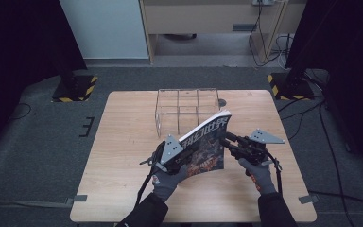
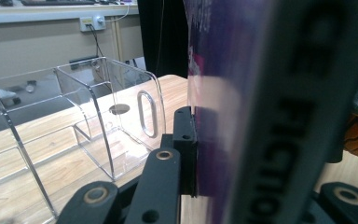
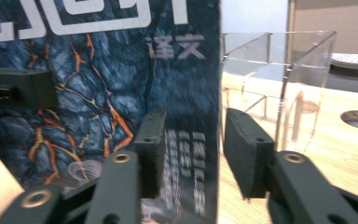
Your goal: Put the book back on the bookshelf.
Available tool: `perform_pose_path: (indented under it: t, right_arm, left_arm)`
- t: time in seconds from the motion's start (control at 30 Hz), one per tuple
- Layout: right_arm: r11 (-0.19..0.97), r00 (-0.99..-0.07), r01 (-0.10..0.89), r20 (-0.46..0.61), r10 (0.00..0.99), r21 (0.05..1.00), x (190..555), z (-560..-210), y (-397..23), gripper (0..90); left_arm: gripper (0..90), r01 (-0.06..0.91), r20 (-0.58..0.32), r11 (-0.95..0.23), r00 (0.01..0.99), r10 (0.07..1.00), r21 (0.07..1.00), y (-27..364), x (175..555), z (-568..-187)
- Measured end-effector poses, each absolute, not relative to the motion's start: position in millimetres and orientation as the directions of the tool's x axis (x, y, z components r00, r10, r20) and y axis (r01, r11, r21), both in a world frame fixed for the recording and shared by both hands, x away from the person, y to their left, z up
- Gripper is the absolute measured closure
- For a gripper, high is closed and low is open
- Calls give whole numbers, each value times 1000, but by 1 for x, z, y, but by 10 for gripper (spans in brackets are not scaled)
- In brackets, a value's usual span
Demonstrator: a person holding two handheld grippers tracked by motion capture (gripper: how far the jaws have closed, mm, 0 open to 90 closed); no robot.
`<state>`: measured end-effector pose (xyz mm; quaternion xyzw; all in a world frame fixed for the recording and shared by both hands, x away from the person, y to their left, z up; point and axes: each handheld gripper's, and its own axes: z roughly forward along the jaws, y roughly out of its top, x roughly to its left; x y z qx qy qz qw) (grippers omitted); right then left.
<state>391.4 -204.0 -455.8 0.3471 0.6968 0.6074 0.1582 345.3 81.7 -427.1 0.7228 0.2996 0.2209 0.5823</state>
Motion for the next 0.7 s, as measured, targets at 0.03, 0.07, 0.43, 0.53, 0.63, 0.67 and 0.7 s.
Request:
perform_pose_path:
  t: [0.03,0.07,0.43,0.53,0.63,0.67,0.7]
  right_arm:
    - [19,-701,295,203,684,955,392,-456,-205,550]
    - [20,-695,300,204,690,954,392,-457,-206,533]
    - [88,-623,342,156,766,935,394,-467,-213,365]
    - [96,-609,353,150,779,931,394,-469,-213,350]
    - [117,-597,373,141,790,920,394,-473,-215,320]
    - [125,-586,386,138,798,914,393,-475,-216,311]
    - [129,-584,386,134,801,913,392,-476,-217,307]
  left_arm:
    - [817,182,-36,-138,719,694,973,82,346,-427]
    - [817,182,-36,-138,719,694,973,82,346,-427]
    - [819,238,-112,-80,694,711,968,90,350,-425]
    - [819,240,-117,-75,692,713,968,92,350,-423]
    - [820,247,-127,-65,686,716,967,94,350,-421]
    - [820,251,-133,-61,687,715,966,95,350,-419]
    - [820,251,-134,-60,686,715,966,96,350,-418]
